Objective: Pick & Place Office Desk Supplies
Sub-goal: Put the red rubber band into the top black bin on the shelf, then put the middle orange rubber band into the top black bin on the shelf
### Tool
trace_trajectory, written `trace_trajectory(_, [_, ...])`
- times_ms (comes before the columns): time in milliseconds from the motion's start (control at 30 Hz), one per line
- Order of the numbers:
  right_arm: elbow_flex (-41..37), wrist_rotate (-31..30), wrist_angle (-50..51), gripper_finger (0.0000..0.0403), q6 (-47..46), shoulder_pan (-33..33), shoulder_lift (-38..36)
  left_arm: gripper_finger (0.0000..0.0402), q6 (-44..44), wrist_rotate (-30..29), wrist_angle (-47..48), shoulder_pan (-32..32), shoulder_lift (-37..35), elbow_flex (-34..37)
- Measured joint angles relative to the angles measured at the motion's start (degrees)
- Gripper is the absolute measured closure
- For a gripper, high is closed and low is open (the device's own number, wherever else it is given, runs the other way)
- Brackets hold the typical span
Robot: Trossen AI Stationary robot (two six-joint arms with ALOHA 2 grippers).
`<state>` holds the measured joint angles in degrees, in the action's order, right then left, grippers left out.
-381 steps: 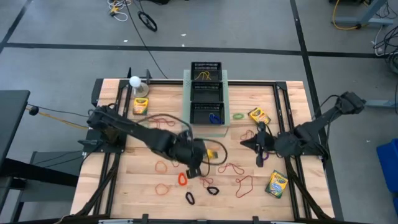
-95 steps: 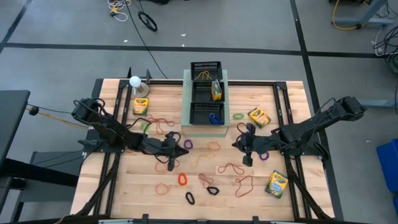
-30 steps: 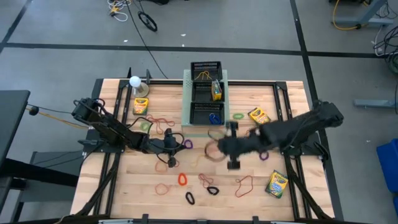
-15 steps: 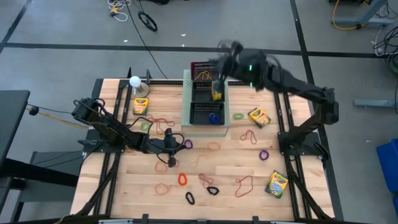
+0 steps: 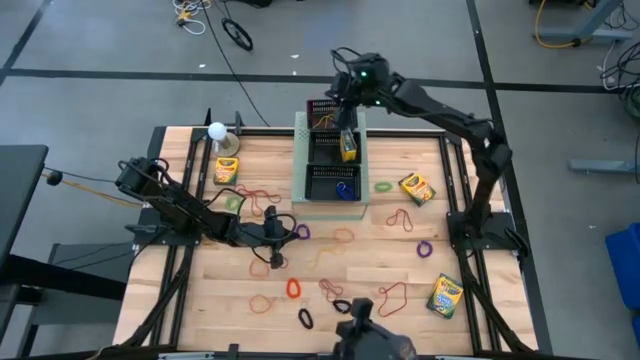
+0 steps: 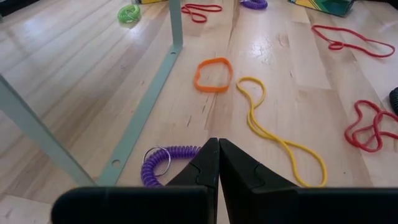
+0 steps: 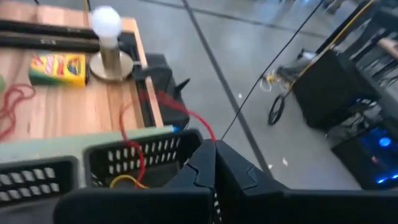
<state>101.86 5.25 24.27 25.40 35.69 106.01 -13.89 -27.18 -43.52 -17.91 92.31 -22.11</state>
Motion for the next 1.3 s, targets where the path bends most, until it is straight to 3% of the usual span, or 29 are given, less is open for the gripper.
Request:
trace_trajectory(367, [0.00,-1.98,3.61,0.0391,-2.50,0.59,1.88,0.0389,-0.16,-0.68,0.02,0.00,0.00,-0.02])
trace_trajectory(633, [0.00,-8.34,9.07,0.0307,-4.45,0.43,1.16,0.0389,-6.24,3.23,0.19,1.51,0.00,-0.02])
trace_trajectory(733, [-0.02,-11.32,9.49,0.0277,-5.02,0.12,-0.14,0.0389,-4.19,3.15,-0.07,1.86,0.00,-0.02])
trace_trajectory(900, [0.00,-11.71,10.75,0.0258,-5.04,-0.20,-5.53,0.0389,-5.85,4.39,-0.85,2.31,0.00,-0.04])
trace_trajectory(1000, [-0.02,-11.70,13.05,0.0272,-5.08,-0.80,-9.52,0.0389,-6.21,4.75,-0.56,2.34,0.00,-0.04])
trace_trajectory(1133, [-0.77,-10.08,15.53,0.0321,-6.28,-1.89,-15.80,0.0389,-4.13,4.80,-0.55,1.22,-0.14,-0.07])
trace_trajectory(1300, [-13.56,-5.23,11.34,0.0394,-8.80,-4.52,-24.55,0.0396,-3.12,4.57,0.19,-0.25,-1.73,0.02])
